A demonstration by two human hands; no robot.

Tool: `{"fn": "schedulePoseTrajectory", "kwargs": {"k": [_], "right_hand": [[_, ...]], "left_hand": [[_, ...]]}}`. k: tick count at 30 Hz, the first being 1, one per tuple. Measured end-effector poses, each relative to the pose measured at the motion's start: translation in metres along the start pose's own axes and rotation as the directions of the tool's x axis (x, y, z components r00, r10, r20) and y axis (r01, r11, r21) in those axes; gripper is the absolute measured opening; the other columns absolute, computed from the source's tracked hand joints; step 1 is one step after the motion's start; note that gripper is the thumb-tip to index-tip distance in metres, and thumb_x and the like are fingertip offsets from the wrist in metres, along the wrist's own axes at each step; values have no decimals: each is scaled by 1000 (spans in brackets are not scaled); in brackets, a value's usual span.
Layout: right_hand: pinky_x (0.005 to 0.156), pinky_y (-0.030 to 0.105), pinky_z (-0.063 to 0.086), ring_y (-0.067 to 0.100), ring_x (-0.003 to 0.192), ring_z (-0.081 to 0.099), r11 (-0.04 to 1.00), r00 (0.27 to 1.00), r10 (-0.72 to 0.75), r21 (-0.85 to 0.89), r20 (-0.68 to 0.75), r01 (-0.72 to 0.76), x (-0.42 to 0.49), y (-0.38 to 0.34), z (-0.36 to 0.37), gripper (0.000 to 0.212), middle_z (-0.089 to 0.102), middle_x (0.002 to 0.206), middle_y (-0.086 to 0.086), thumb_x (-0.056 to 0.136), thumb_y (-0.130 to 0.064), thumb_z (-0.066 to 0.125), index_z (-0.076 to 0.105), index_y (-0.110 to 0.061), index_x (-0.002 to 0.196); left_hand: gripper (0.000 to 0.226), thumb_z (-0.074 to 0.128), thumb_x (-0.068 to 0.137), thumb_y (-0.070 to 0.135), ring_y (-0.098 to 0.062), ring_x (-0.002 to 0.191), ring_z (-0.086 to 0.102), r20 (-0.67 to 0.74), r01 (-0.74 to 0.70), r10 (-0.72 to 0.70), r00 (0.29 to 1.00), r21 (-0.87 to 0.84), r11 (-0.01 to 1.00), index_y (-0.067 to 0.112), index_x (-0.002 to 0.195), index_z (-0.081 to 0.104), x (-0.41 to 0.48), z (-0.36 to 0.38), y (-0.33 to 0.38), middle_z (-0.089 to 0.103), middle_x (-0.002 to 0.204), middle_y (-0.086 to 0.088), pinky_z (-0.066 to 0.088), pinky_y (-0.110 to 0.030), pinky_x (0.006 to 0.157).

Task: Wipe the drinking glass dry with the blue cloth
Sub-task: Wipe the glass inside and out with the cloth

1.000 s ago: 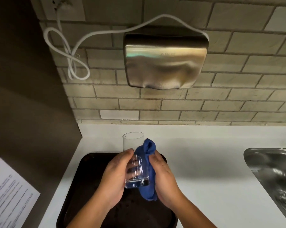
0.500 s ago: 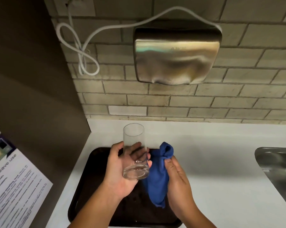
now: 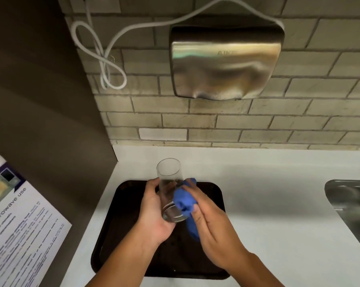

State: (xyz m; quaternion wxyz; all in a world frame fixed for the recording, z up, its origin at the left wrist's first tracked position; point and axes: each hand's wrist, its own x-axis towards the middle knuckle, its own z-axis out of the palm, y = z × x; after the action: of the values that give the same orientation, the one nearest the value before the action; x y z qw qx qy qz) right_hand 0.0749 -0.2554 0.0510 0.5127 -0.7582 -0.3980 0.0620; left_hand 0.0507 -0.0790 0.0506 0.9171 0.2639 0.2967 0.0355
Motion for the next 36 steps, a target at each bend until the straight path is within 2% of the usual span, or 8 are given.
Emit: {"fn": "schedulePoseTrajectory", "kwargs": {"k": [6, 11, 15, 18, 22, 25, 30, 36], "right_hand": [[132, 20, 20, 3, 165, 21, 992, 996, -59, -112, 71, 66, -2, -3, 6, 50, 27, 177, -23, 116, -45, 34, 39, -37, 165], [128, 23, 34, -2, 156, 40, 990, 999, 44, 133, -18, -42, 3, -3, 3, 48, 47, 167, -20, 115, -36, 37, 39, -39, 163], [127, 16, 29, 0, 159, 35, 999, 999, -23, 30, -48, 25, -4, 0, 13, 49, 39, 171, -24, 117, -44, 35, 37, -37, 166], [117, 14, 43, 5, 146, 56, 971, 991, 96, 227, -93, -73, 5, 8, 10, 44, 62, 155, -18, 117, -33, 39, 49, -34, 159], [79, 15, 60, 13, 97, 82, 776, 878, 468, 524, -103, -352, 32, 24, 10, 49, 87, 102, -2, 116, -17, 45, 85, -39, 99], [88, 22, 62, 9, 106, 81, 706, 850, 520, 603, -84, -372, 41, 30, 11, 37, 85, 119, -5, 114, -15, 51, 76, -38, 127], [110, 9, 46, -6, 137, 61, 974, 964, 152, 196, -218, -110, 28, 23, 12, 50, 64, 146, -33, 115, -14, 44, 50, -38, 159], [94, 20, 57, 1, 112, 75, 971, 957, 217, 144, -193, -191, 31, 7, 4, 40, 79, 121, -20, 117, -29, 39, 58, -53, 143]], "left_hand": [[57, 55, 100, 52, -28, 79, 86, 1, -17, 17, 1000, 25, 1000, 9, 91, 91, 0, 0, 1, 86, 98, -15, 67, -35, 60], [61, 55, 101, 52, -39, 120, 78, -65, -62, 65, 996, 43, 997, 3, 130, 77, -6, 10, 3, 80, 130, -24, 65, -43, 84], [51, 62, 97, 56, -31, 79, 86, -32, -106, 109, 993, 89, 990, 12, 89, 85, -3, 8, 5, 86, 98, -16, 66, -35, 59], [58, 61, 96, 65, -29, 86, 86, -16, -112, 118, 993, 227, 968, 16, 90, 92, -6, 9, -3, 87, 108, -18, 65, -37, 74], [57, 80, 85, 60, -37, 103, 84, -5, -157, 171, 985, 371, 915, 16, 121, 81, -14, 17, -13, 85, 116, -19, 66, -43, 80], [70, 92, 65, 55, -37, 107, 83, 40, -223, 227, 973, 405, 887, 17, 122, 78, -19, 20, -14, 85, 116, -16, 69, -42, 80], [58, 84, 83, 52, -33, 107, 84, 37, -235, 244, 969, 442, 866, 14, 126, 78, -23, 22, -10, 85, 117, -17, 66, -43, 85], [45, 80, 90, 53, -32, 101, 85, 28, -215, 226, 974, 432, 876, 20, 121, 82, -25, 21, -9, 86, 114, -15, 68, -38, 73]]}}
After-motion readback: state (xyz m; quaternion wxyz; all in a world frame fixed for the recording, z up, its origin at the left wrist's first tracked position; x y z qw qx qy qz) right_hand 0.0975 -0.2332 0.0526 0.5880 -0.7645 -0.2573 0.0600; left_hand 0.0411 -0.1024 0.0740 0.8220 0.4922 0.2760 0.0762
